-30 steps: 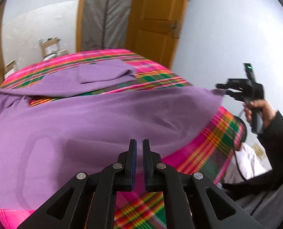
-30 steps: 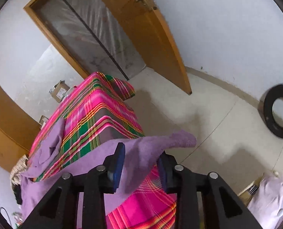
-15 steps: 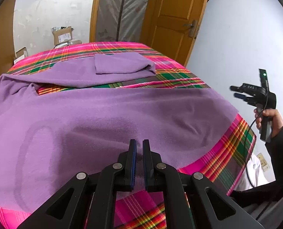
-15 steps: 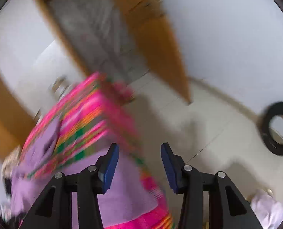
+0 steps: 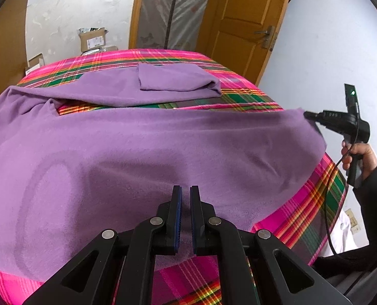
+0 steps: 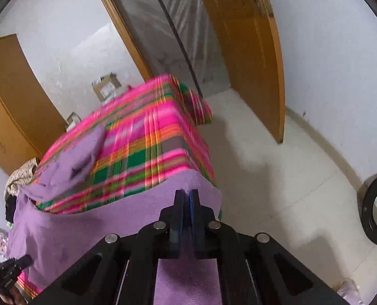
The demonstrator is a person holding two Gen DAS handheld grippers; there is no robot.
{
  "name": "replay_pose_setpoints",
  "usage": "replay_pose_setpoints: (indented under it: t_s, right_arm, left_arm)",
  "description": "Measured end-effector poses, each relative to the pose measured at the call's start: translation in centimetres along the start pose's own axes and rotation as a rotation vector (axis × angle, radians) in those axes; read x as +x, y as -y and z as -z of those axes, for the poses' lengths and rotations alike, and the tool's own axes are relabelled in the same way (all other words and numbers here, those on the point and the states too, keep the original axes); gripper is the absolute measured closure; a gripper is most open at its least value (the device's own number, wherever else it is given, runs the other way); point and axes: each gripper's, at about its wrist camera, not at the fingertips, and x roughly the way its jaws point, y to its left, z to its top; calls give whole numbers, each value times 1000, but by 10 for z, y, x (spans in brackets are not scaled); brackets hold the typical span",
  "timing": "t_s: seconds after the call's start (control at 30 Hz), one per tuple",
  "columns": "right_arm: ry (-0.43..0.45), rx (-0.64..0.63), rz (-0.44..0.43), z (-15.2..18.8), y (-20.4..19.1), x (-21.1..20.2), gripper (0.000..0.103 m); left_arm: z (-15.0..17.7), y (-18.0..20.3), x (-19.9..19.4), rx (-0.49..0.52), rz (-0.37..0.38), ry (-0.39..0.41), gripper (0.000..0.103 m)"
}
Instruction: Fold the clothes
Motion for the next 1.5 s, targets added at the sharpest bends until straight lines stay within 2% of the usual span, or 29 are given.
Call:
replay_pose_setpoints:
  t_s: [0.1, 0.2, 0.3, 0.37, 0.5, 0.7, 0.77, 0.8, 0.87, 0.93, 1.03, 1.1, 1.2, 1.37, 1.5]
  right_arm:
    - [-30, 5, 30, -4, 1, 9, 97]
    - [-28, -1, 65, -1, -2, 8, 95]
    - [41, -43, -9, 2, -20, -12, 94]
    - [44, -120, -88, 10, -49, -19, 90]
    - [-24, -262, -218, 32, -107, -9, 90]
    - [-165, -416, -243, 63, -165, 28, 90]
    - [-198, -412, -208, 65, -163, 38, 90]
    - [-191, -394, -185, 62, -157, 39, 93]
    - [-160, -379, -130, 57, -149, 36, 93]
    - [-146, -365, -119, 53, -142, 33, 90]
    - [-136, -377, -173, 58, -144, 26, 90]
    - [-142, -404, -199, 63, -149, 25, 87]
    - [-175, -429, -185, 71, -152, 29, 87]
    - [-151, -474, -264, 76, -162, 14, 87]
    - [-149, -502, -327, 87, -175, 6, 87]
  left_arm:
    - [2, 1, 2, 8, 4, -12, 95]
    - [4, 6, 3, 28, 15, -22, 86]
    - [7, 10, 4, 49, 25, -32, 80]
    - [9, 13, 4, 62, 32, -39, 80]
    - [10, 25, 6, 92, 65, -48, 80]
    - [16, 23, -2, 92, 55, -45, 80]
    - [16, 18, -7, 76, 29, -30, 80]
    - [16, 15, -9, 69, 16, -22, 80]
    - [14, 7, -12, 39, -21, -2, 80]
    - [13, -2, -16, 7, -59, 17, 80]
    - [11, -18, -19, -55, -120, 35, 80]
    - [10, -30, -17, -97, -172, 17, 80]
    - [13, -43, -21, -131, -206, 14, 80]
    - [19, -65, -36, -175, -286, 35, 80]
    - [27, -92, -49, -239, -365, 39, 71]
